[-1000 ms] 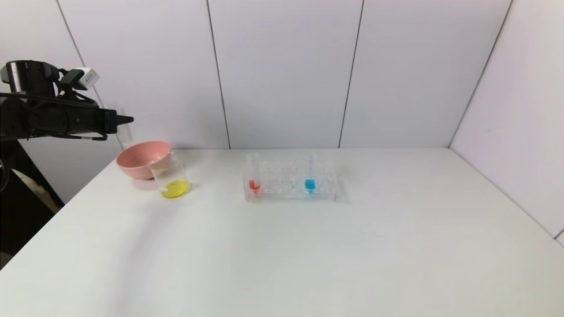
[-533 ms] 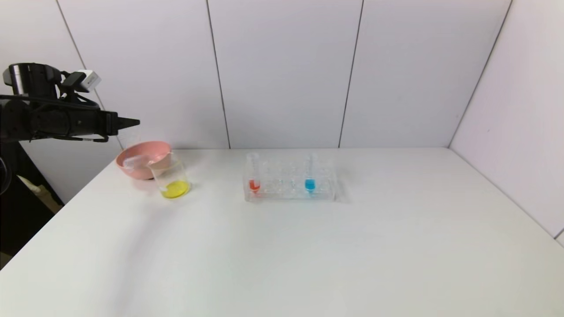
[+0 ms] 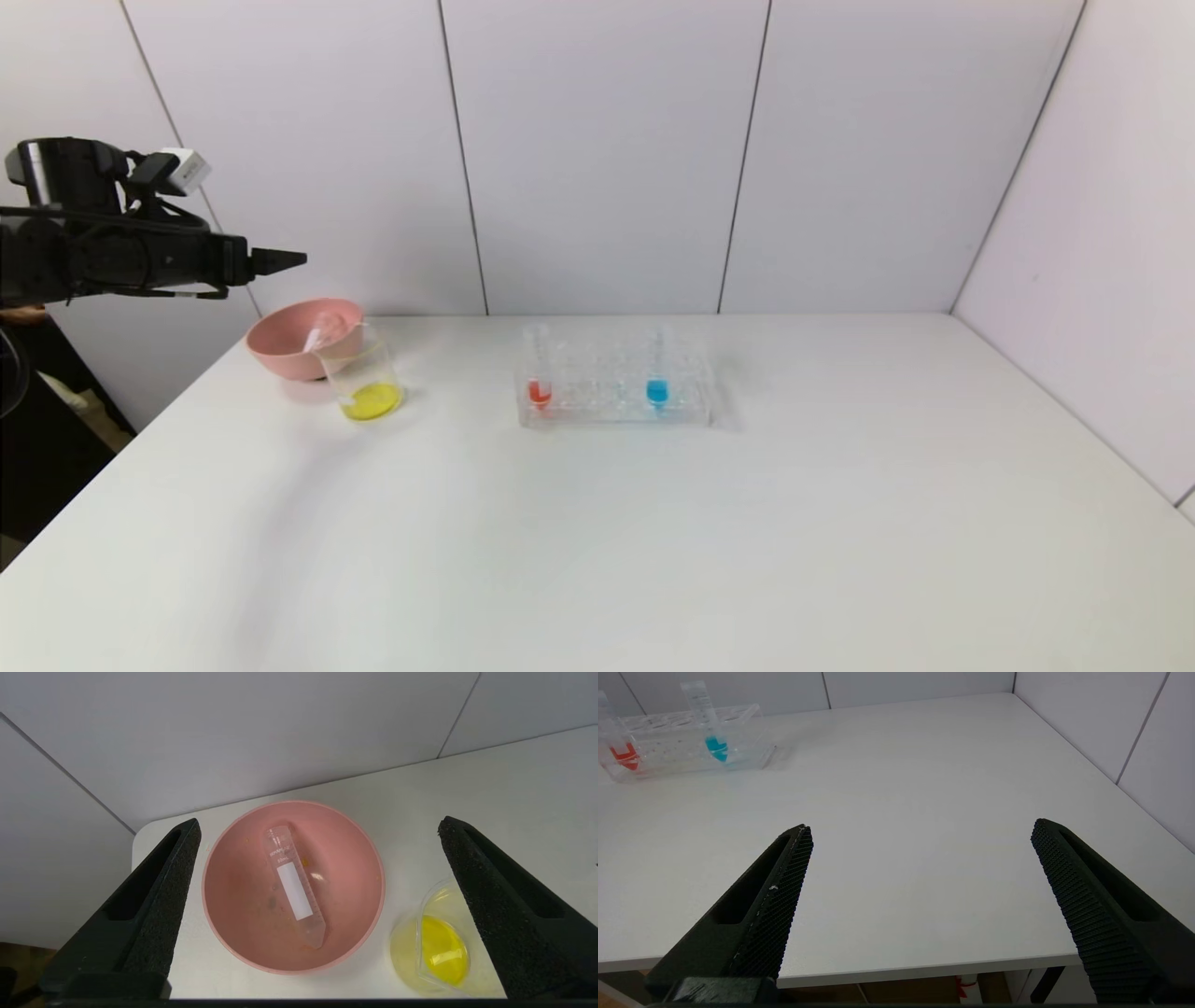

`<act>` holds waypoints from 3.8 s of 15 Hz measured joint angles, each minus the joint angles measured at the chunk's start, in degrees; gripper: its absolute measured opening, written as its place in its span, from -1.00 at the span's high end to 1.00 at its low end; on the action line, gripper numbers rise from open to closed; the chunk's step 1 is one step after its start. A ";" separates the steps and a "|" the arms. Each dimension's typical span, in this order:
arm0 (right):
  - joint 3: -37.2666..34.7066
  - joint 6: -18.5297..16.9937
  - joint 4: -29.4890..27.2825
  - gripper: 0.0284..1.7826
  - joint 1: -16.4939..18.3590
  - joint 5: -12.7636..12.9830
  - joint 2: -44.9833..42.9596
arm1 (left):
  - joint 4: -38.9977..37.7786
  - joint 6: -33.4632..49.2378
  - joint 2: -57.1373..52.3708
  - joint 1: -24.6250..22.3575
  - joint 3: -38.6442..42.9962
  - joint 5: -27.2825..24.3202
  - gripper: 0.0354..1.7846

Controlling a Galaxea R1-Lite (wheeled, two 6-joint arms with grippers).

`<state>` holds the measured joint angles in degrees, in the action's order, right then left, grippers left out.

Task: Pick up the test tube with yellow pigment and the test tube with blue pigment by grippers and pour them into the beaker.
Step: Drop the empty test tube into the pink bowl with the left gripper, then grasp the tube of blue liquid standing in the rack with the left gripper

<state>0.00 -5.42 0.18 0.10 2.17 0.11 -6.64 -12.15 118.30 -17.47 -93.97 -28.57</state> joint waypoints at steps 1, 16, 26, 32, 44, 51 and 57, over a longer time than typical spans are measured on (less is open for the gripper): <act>0.00 0.02 0.00 -0.92 0.00 0.02 0.00 | -1.67 0.15 0.04 0.02 -0.18 0.00 -0.98; 0.00 0.05 0.00 -0.92 0.00 0.02 0.00 | 4.28 11.91 -15.90 0.96 -11.58 10.69 -0.98; 0.00 0.02 0.00 -0.92 0.00 0.02 0.00 | 11.76 8.98 -44.29 8.87 23.67 18.35 -0.98; 0.00 0.02 0.00 -0.92 -0.02 0.02 0.00 | 9.45 10.84 -56.75 19.44 42.95 18.58 -0.98; 0.00 0.02 0.02 -0.92 0.00 0.02 0.00 | -15.43 21.22 -50.71 34.41 55.60 21.72 -0.98; 0.00 0.05 0.00 -0.92 0.00 0.02 0.00 | -33.90 22.02 -32.38 46.00 54.11 30.81 -0.98; 0.00 0.00 0.00 -0.92 0.00 0.02 0.00 | -43.83 22.08 -18.41 55.37 48.43 40.86 -0.98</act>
<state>0.00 -5.42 0.18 0.10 2.19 0.11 -50.47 9.92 99.89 37.90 -45.53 12.29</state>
